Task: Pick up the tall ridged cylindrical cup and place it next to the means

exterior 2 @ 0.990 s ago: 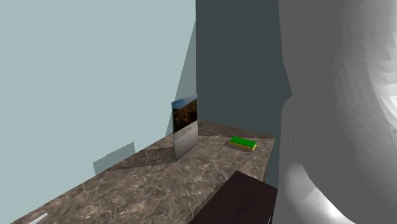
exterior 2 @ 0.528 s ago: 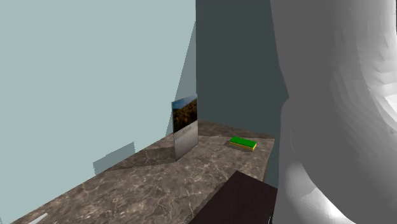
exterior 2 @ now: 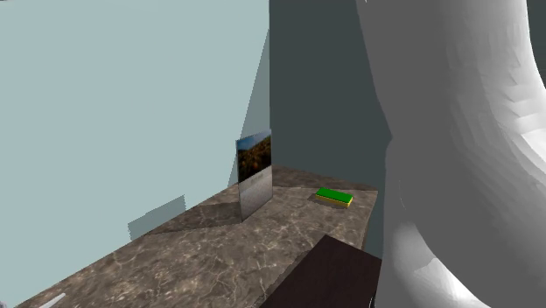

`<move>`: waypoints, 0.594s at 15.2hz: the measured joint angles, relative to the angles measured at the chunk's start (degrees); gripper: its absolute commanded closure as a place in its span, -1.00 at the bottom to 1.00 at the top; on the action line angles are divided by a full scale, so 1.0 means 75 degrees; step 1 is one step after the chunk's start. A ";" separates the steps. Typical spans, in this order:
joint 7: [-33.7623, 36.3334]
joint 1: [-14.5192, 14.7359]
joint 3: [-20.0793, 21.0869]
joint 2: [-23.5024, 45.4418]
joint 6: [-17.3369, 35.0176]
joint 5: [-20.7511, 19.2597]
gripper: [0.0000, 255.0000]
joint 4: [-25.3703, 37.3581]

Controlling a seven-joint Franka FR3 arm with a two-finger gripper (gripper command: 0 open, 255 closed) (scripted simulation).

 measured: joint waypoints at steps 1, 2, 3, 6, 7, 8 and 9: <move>0.0042 0.0015 -0.0016 0.0051 0.0071 -0.0041 1.00 -0.0029; 0.0094 0.0038 -0.0038 0.0133 0.0148 -0.0097 1.00 -0.0035; 0.0138 0.0055 -0.0065 0.0218 0.0232 -0.0154 1.00 -0.0044; 0.0246 0.0103 -0.0138 0.0440 0.0420 -0.0297 1.00 -0.0036; 0.0262 0.0107 -0.0145 0.0454 0.0455 -0.0313 1.00 -0.0060; 0.0271 0.0110 -0.0151 0.0468 0.0475 -0.0325 1.00 -0.0066; 0.0275 0.0111 -0.0154 0.0475 0.0484 -0.0330 1.00 -0.0068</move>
